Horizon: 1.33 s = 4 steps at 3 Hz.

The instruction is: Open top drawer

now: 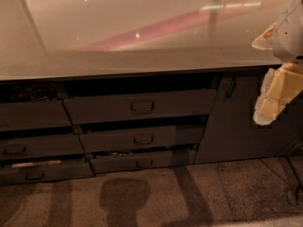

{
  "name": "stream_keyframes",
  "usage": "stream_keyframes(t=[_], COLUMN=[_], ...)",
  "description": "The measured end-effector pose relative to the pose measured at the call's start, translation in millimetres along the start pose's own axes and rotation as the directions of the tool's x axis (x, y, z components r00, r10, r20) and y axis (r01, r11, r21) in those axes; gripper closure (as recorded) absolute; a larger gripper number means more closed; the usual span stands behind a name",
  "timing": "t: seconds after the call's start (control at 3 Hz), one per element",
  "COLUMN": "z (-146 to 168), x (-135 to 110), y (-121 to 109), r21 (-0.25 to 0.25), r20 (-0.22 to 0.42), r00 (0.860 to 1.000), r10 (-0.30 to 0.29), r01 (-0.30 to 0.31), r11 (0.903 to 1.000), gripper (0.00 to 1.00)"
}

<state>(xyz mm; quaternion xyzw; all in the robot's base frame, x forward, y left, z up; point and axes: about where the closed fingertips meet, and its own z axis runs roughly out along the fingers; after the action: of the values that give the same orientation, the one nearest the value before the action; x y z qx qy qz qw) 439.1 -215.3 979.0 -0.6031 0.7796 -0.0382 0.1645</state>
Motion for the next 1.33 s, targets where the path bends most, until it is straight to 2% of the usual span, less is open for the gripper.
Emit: stream_keyframes(t=[0.33, 0.67, 1.0, 1.33], z=[0.1, 38.5, 75.4, 75.4], x=[-0.1, -32.5, -63.5, -63.5], y=[0.0, 10.7, 20.6, 20.6], r21=[0.000, -0.066, -0.126, -0.125], r20=[0.000, -0.058, -0.108, -0.108], r00=[1.000, 0.993, 0.973, 0.973], r10=[0.000, -0.105, -0.205, -0.205], r01=[0.000, 0.101, 0.191, 0.192], r11=[1.0000, 0.9927, 0.9734, 0.9734], gripper=[0.00, 0.00, 0.00, 0.00])
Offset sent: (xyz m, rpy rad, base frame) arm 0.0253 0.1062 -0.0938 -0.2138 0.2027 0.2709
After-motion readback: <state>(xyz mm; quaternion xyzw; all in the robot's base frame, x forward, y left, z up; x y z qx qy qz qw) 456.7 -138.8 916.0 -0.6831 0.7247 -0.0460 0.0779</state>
